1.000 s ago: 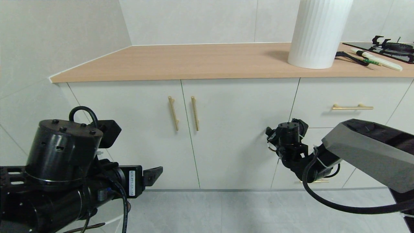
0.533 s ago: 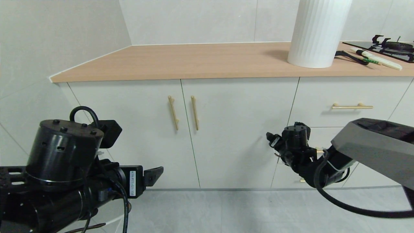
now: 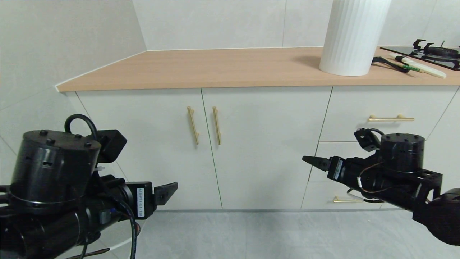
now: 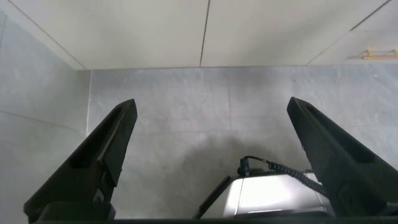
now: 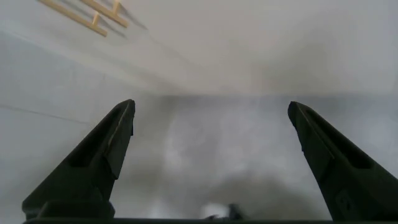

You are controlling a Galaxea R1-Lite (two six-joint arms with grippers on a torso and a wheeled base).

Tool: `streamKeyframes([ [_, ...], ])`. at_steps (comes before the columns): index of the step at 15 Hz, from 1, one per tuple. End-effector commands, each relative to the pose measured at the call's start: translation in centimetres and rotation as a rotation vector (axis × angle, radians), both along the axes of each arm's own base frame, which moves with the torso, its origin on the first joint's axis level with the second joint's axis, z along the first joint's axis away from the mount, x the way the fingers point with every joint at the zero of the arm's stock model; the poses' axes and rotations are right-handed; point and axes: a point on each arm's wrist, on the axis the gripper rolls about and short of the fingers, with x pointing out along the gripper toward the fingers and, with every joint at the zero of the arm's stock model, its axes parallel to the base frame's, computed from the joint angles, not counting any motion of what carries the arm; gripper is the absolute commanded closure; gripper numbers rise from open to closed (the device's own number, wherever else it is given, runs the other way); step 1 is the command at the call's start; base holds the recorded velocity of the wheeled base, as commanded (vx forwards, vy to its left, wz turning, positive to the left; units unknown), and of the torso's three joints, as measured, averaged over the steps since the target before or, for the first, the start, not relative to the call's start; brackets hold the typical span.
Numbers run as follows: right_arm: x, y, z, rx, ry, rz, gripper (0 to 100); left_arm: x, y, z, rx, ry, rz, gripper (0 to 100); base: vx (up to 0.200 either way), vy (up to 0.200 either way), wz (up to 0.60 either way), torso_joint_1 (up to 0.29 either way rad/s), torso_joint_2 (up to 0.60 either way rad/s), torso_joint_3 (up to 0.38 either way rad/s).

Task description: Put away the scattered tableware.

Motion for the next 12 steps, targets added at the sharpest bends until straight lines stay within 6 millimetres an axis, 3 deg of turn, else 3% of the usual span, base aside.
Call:
streamKeyframes([
  [1,-2.8,-1.2,2.9,-0.072,-0.099,-0.032,0,-0.7,0.7,1.0,-0.029,-0.044,0.009,0,0.0,0.0,0.0,0.0,0.0,0.0],
  [4,-6.3,-1.9,5.3,-0.223,-0.116,-0.125,0,-1.4,1.8,2.0,-0.045,-0.094,0.038,0,0.0,0.0,0.0,0.0,0.0,0.0],
  [6,-8.9,-3.4,7.2,-0.289,-0.206,-0.231,0,-2.9,3.5,2.5,-0.002,-0.148,0.066,0,0.0,0.0,0.0,0.0,0.0,0.0],
  [9,-14.1,-7.1,9.8,-0.267,-0.337,-0.401,0,-7.7,7.0,3.0,-0.004,-0.284,0.091,0,0.0,0.0,0.0,0.0,0.0,0.0],
  [11,-17.5,-9.0,9.5,-0.306,-0.389,-0.467,0,-11.1,9.0,3.0,-0.007,-0.395,0.113,0,0.0,0.0,0.0,0.0,0.0,0.0],
  [12,-20.5,-10.2,9.1,-0.33,-0.451,-0.521,0,-13.6,10.3,2.9,-0.001,-0.486,0.144,0,0.0,0.0,0.0,0.0,0.0,0.0],
])
